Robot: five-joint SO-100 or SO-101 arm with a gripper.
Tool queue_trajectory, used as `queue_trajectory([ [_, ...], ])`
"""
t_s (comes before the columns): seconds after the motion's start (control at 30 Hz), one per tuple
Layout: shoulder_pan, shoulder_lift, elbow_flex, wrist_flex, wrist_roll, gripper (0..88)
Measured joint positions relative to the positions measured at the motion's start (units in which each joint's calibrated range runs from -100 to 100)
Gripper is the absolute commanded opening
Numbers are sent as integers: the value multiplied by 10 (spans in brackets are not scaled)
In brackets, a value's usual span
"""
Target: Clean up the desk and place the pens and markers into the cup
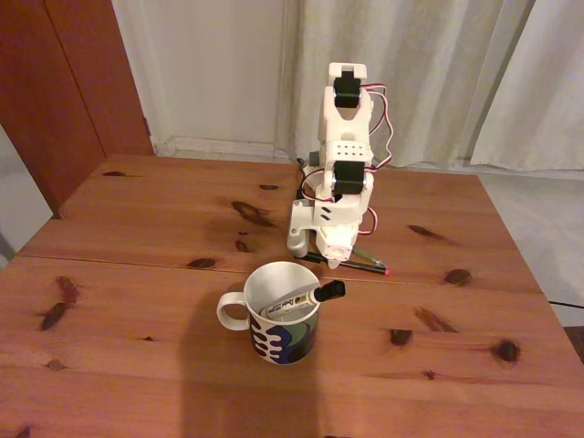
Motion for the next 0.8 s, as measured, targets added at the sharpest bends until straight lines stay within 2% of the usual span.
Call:
queue_trajectory([
  [0.1,1,-3,16,-6,3,72],
  [0.23,3,-9,42,-22,12,5],
  [0.8,1,-93,104,-100,29,10],
])
